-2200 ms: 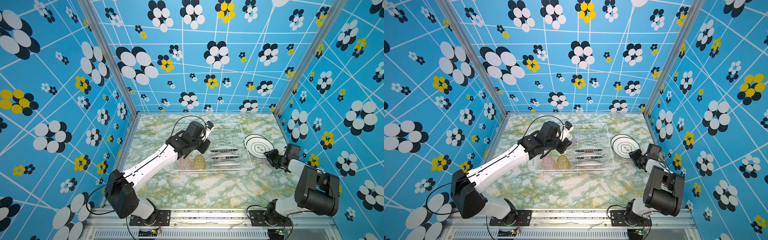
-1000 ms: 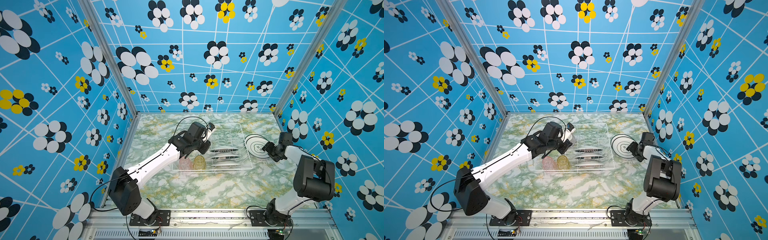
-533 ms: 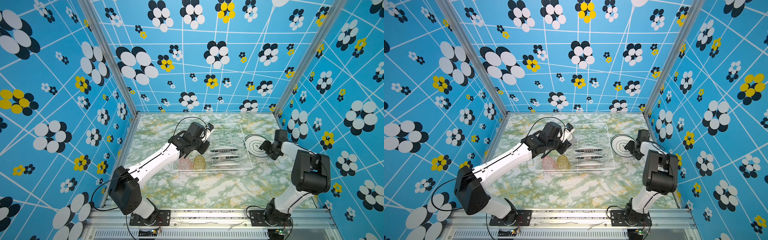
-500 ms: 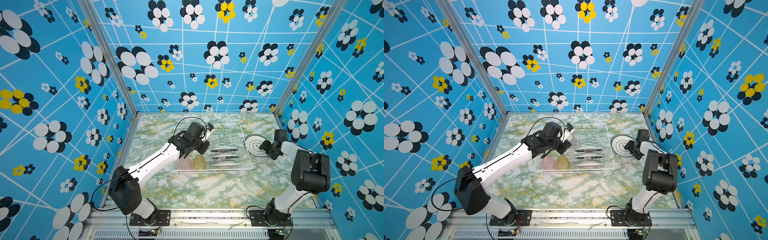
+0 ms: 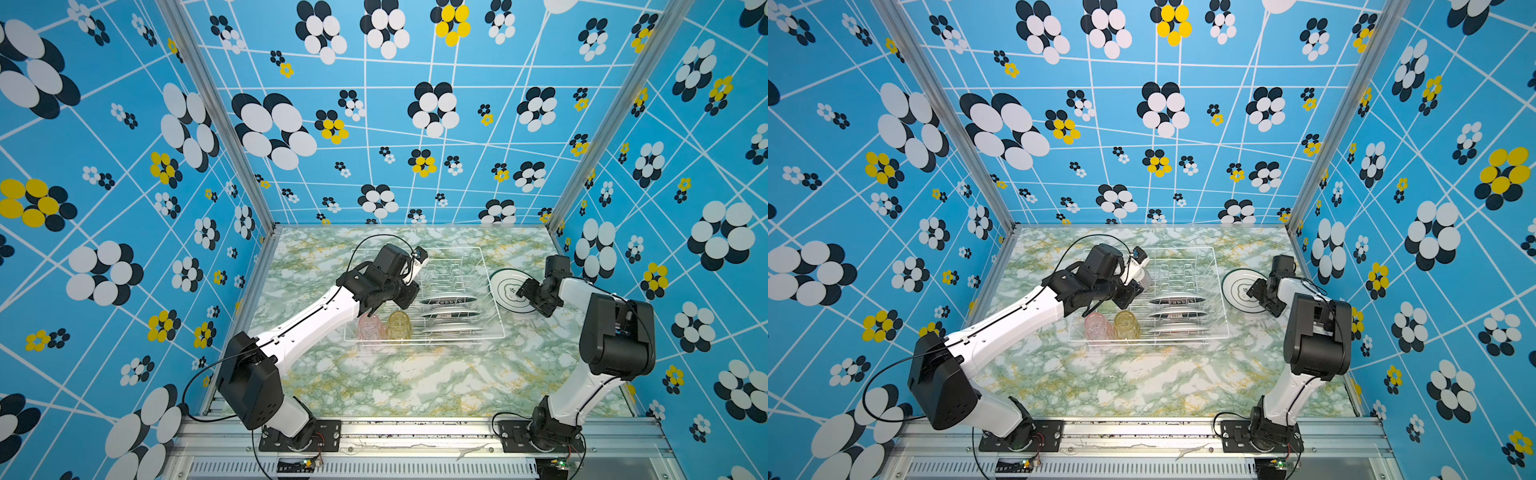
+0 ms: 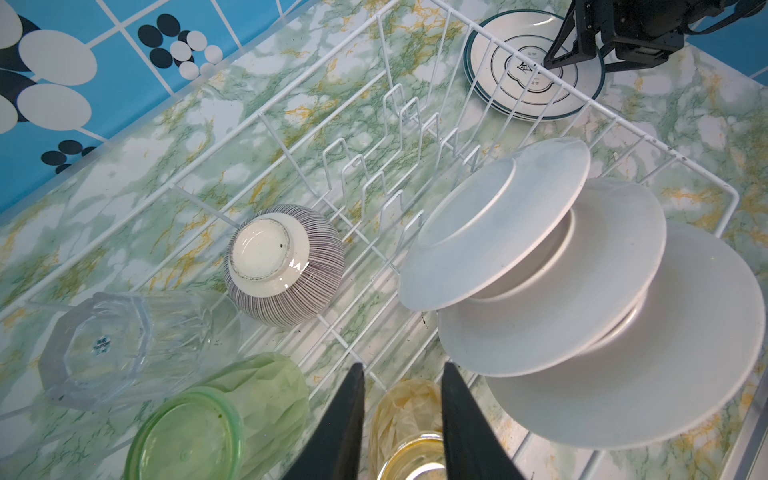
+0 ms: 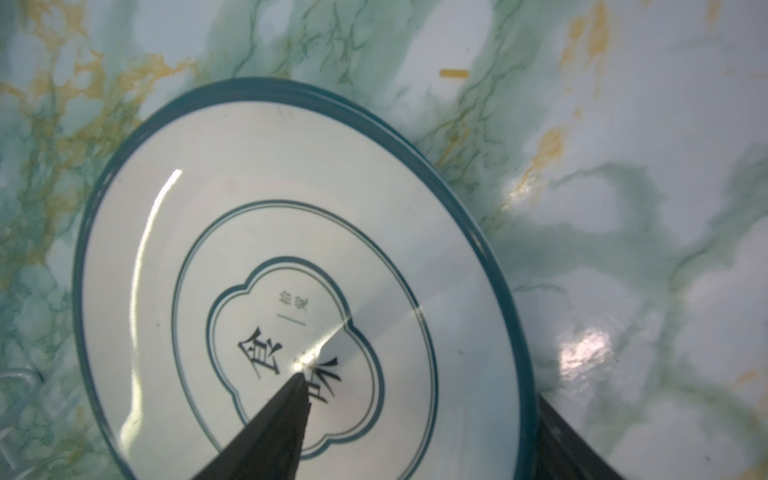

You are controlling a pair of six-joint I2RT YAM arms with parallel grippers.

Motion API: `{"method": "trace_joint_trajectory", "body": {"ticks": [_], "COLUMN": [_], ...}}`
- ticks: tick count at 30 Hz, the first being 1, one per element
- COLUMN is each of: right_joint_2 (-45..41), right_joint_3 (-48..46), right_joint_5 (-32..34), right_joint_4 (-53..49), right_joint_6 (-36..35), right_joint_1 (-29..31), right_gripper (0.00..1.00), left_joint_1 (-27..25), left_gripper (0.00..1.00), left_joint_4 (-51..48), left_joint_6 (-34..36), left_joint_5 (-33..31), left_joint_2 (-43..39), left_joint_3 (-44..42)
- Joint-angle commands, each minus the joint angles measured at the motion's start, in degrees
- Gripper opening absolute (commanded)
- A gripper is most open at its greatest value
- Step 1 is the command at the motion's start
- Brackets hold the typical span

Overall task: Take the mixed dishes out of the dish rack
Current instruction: 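Set the teal-rimmed plate onto the first plate and open the right gripper, then raise right gripper off the plates while left gripper reaches into rack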

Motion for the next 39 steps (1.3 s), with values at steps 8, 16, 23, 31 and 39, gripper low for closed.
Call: {"method": "trace_joint_trajectory", "body": {"ticks": [8,16,23,31,39], "right_joint_2": [2.28,4.66,4.08,-5.24,-17.64], "right_joint_3": [1.67,3.89,2.73,-2.17,-6.34], "right_joint_5": [0.24,-0.81,-1.12,-2.00,-7.84], "right_joint_4": [-2.84,-4.20,-4.72,-3.96,-5.62], "right_joint_6": [-1.60,-2.39,-2.79,-3.48,-6.10], "right_joint_1": [0.38,0.38,0.39,-3.65,-5.38], "right_gripper": [0.77,0.77,0.78,0.80,0.80], "left_joint_1": [0.04,-1.19,-2.22,-4.00,-6.77], "left_gripper": [0.33,0.34,0.36,0.37,0.36], "left_joint_4": [-3.03,-4.61,-5.68,-6.94,-9.18], "left_joint_6": [0.65,0.33,0.69,3.20,10.50], "left_joint_5": [2.00,0.66,-0.24,0.17,1.91], "left_joint_2": [0.59,0.08,0.16,1.11,7.25], "left_joint_3": [0.84,1.25,1.82,5.33,13.03]}}
